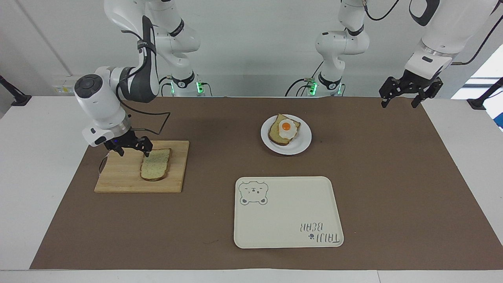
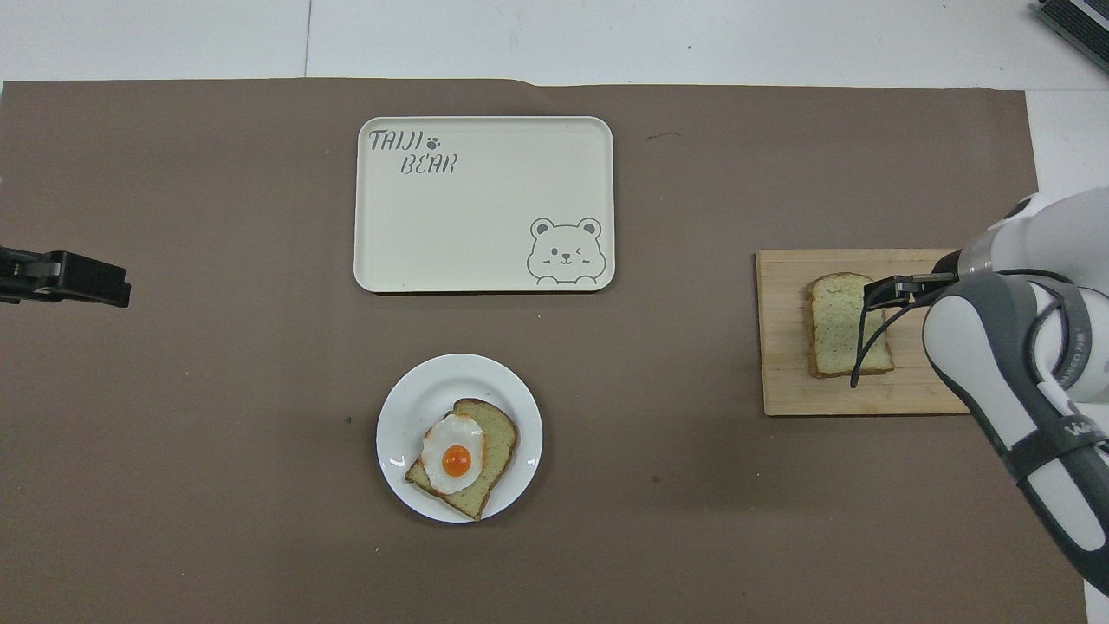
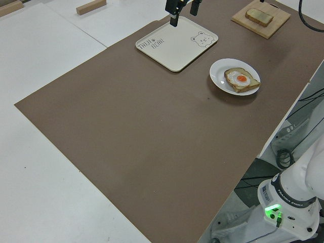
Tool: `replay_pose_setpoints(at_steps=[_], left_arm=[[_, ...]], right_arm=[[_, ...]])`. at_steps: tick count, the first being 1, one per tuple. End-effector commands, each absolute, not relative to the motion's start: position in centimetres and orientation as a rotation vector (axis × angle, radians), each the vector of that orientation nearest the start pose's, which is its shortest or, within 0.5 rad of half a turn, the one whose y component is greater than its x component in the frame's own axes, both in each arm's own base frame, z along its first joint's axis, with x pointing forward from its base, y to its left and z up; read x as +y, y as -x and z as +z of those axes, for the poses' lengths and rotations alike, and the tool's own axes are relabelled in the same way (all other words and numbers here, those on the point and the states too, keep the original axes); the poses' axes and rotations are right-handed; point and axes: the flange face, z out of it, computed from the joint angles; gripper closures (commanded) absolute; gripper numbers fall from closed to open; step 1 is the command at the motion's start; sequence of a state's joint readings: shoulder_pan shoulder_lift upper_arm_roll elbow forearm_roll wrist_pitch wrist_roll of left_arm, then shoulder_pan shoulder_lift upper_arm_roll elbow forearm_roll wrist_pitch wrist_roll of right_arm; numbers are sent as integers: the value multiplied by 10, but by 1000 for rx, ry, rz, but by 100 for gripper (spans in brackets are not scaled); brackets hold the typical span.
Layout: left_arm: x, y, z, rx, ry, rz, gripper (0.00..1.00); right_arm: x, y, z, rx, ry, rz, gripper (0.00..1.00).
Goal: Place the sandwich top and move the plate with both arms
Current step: 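Reach the right gripper to the bread slice on the board and grasp it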
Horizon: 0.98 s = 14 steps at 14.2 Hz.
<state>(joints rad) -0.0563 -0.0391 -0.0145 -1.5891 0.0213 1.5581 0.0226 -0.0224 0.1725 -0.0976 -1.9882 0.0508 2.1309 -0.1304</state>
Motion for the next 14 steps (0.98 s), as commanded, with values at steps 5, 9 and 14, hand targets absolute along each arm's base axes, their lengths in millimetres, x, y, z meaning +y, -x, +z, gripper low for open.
replay_pose_setpoints(at_steps=[5,9,14], left_arm=[[-33,-538,638,160,3117,-3,0],[-33,-538,638,160,3117,-3,0],[-33,-538,638,160,3117,-3,0]], right_arm=[[-84,-572,332,21,3082,20,0],[-95,-571,317,6,3031,23,0],[-95,-570,306,32,3012,35,0]])
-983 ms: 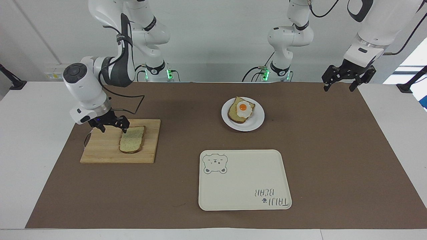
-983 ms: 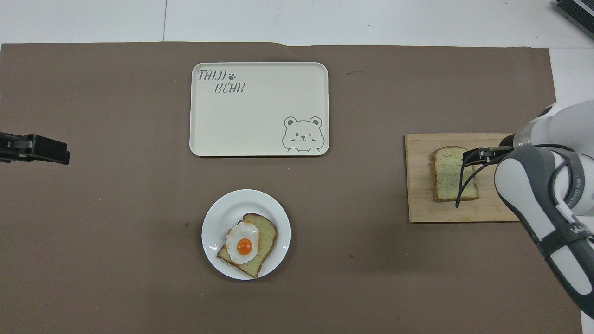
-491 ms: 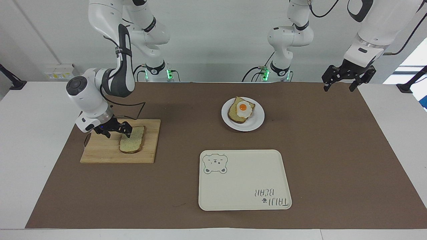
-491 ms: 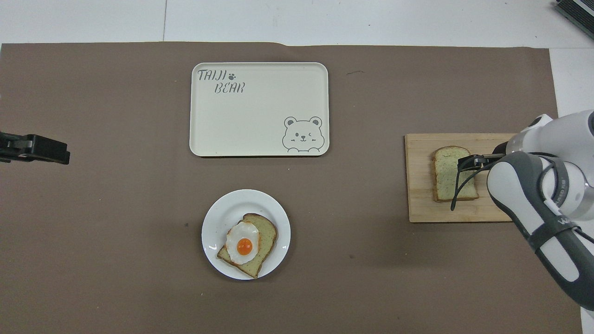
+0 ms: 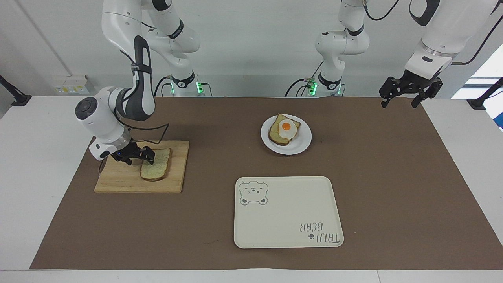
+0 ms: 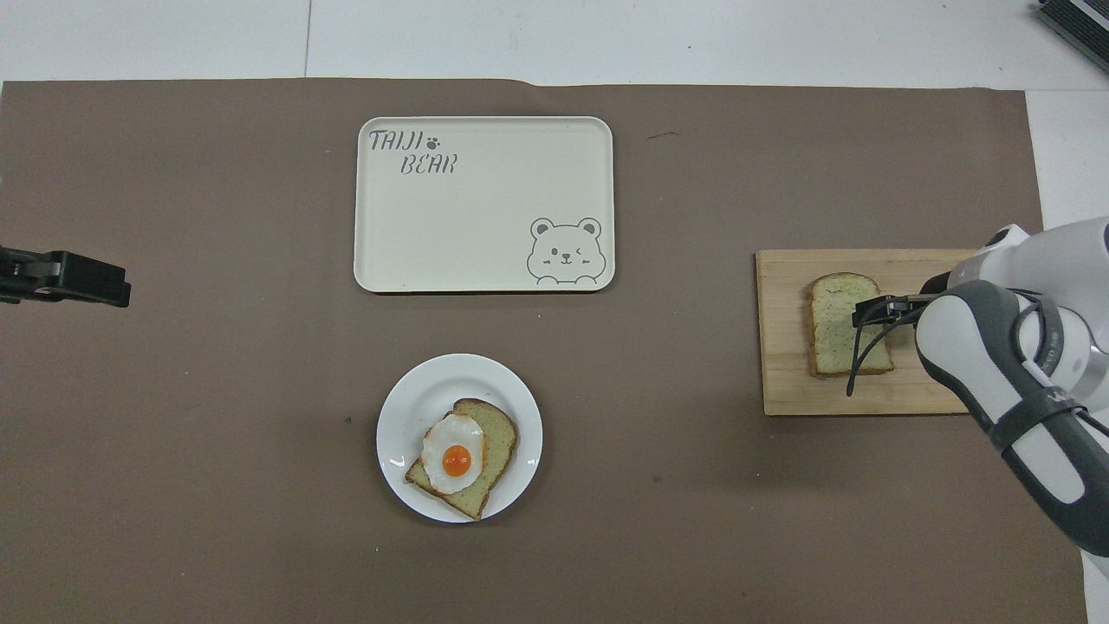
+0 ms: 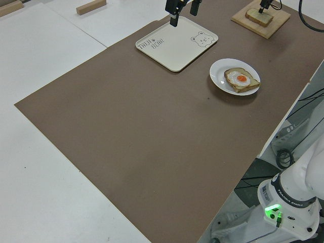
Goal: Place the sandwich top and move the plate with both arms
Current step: 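Reach the right gripper to the bread slice on the board and grasp it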
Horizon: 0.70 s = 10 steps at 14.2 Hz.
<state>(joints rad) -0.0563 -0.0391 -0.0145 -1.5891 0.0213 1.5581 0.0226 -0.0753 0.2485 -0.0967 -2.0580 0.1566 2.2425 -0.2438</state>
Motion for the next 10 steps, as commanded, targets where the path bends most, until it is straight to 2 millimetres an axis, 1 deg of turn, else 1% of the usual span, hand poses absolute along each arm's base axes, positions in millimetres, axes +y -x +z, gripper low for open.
replay_pose_setpoints(at_steps=[1,3,4,6,8,9,10], left_arm=[[-33,-538,638,160,3117,-3,0],[-33,-538,638,160,3117,-3,0],[-33,-538,638,160,3117,-3,0],[-33,-538,638,160,3117,-3,0],[-33,-538,638,160,3117,-3,0],[-33,-538,638,160,3117,-3,0],[-33,-538,638,160,3117,-3,0]], right_arm=[[-93,-570,306,32,3012,35,9],[-90,-571,307,36,3012,34,36],[-90,-571,307,36,3012,37,47],[-89,-571,307,34,3012,37,64],[-89,-571,306,34,3013,37,85],[-88,-571,305,34,3012,39,100],[-88,-571,305,62,3012,41,100]])
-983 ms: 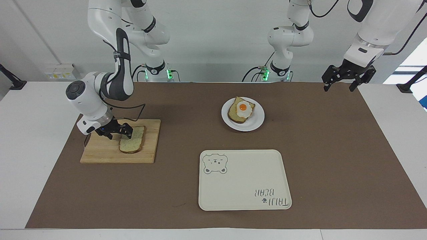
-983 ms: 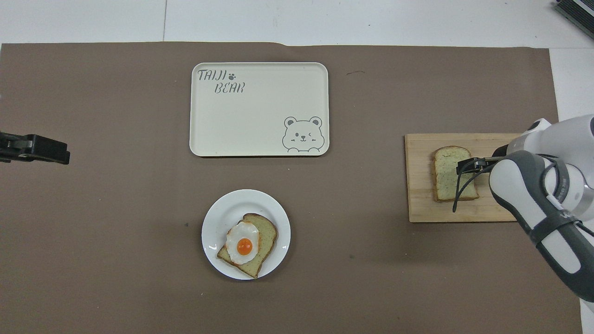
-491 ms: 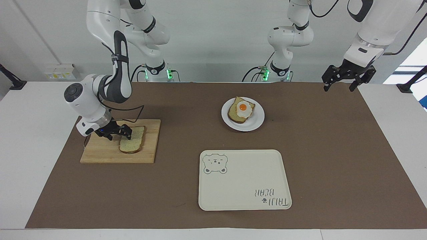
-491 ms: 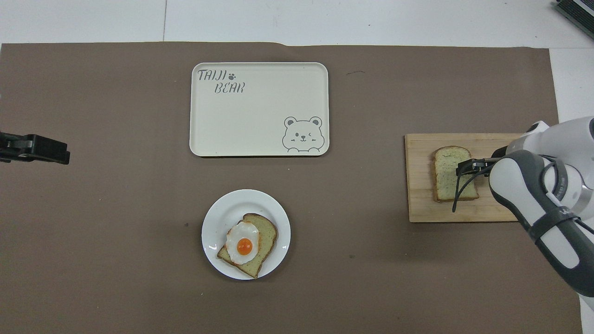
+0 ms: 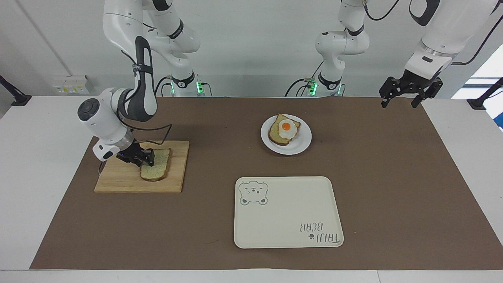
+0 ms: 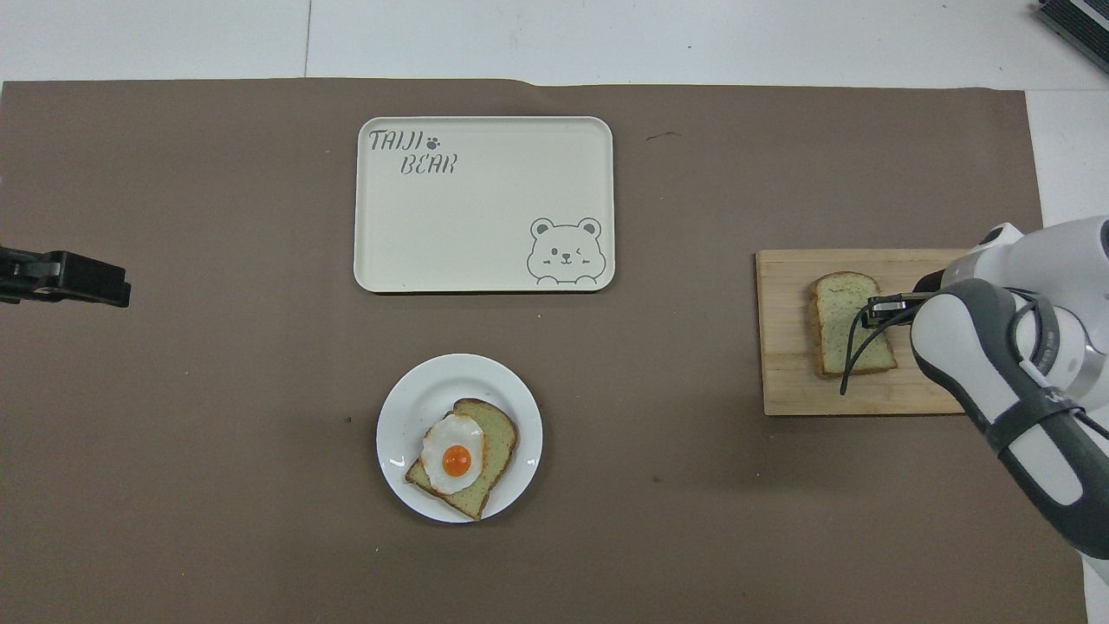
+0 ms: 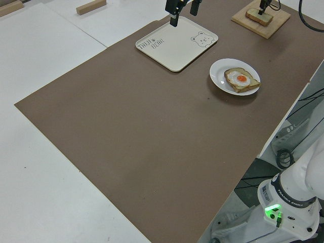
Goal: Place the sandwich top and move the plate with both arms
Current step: 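Reach the right gripper to the bread slice on the board and grasp it, then lift the bread slice with the right gripper and carry it toward the plate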
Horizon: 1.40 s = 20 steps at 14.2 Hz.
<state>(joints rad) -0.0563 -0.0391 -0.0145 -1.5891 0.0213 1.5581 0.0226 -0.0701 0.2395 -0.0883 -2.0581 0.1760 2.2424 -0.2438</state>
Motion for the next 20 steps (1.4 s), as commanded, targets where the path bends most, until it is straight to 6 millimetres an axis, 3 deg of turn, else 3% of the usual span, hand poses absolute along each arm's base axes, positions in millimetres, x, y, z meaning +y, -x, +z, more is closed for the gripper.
replay_pose_setpoints(at_steps=[1,11,20], left_arm=[[-33,-538,638,160,3117,-3,0],[-33,-538,638,160,3117,-3,0],[-33,-538,638,160,3117,-3,0]], right_arm=[[-88,-572,306,96,3012,41,100],[-88,-574,309,91,3009,45,100],[-84,-579,370,55,2981,79,100]])
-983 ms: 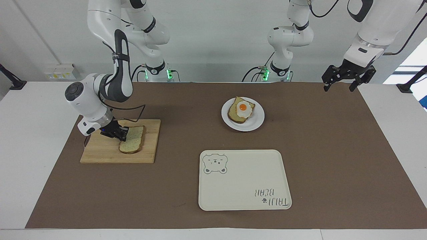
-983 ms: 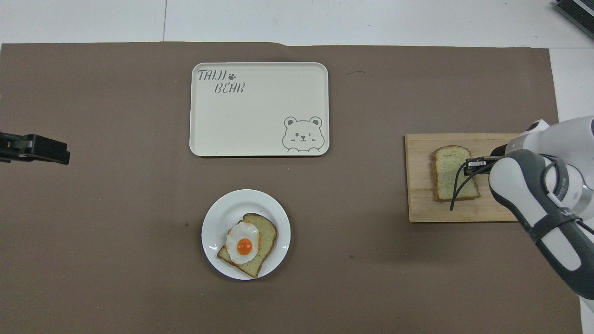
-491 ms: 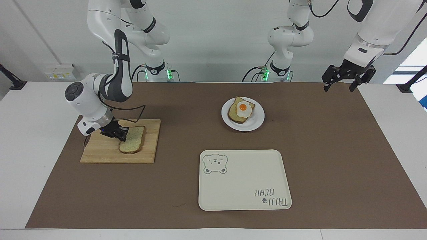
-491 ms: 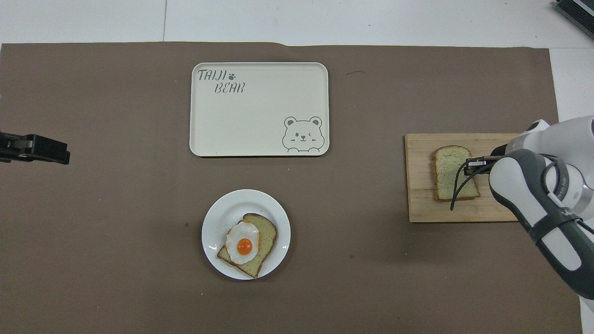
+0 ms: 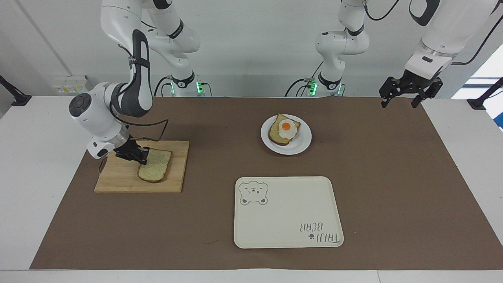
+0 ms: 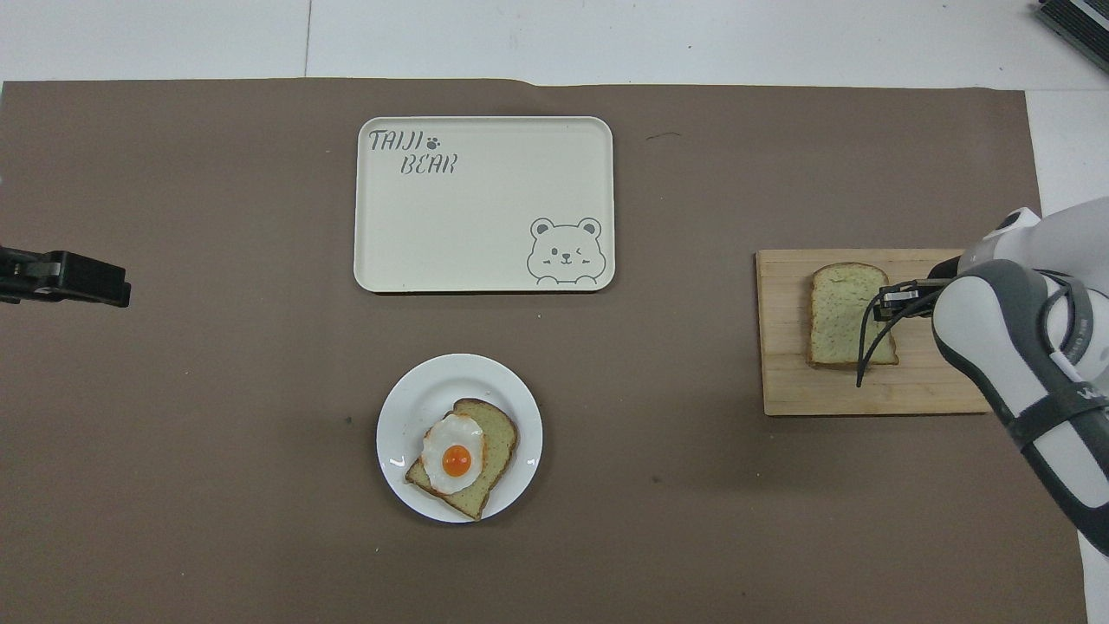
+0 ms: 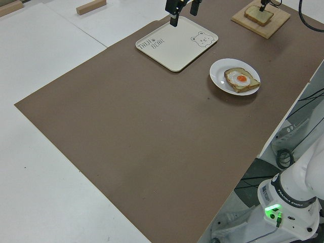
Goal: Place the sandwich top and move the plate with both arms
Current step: 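Lift the bread slice with the right gripper and carry it toward the plate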
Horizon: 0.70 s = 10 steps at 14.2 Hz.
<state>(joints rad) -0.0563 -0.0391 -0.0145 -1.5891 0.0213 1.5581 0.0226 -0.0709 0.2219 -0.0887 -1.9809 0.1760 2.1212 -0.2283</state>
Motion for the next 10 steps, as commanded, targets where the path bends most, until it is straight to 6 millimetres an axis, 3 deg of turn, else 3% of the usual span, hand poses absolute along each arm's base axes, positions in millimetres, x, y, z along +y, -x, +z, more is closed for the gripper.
replay_pose_setpoints(at_steps=[1,7,10], left_arm=[[-33,-538,638,160,3117,-3,0],[-33,-538,638,160,3117,-3,0],[-33,-538,638,160,3117,-3,0]], right_arm=[[-83,-578,378,49,2975,96,100],[-82,-570,438,8,2942,151,100],[-75,-575,453,16,2906,127,100]])
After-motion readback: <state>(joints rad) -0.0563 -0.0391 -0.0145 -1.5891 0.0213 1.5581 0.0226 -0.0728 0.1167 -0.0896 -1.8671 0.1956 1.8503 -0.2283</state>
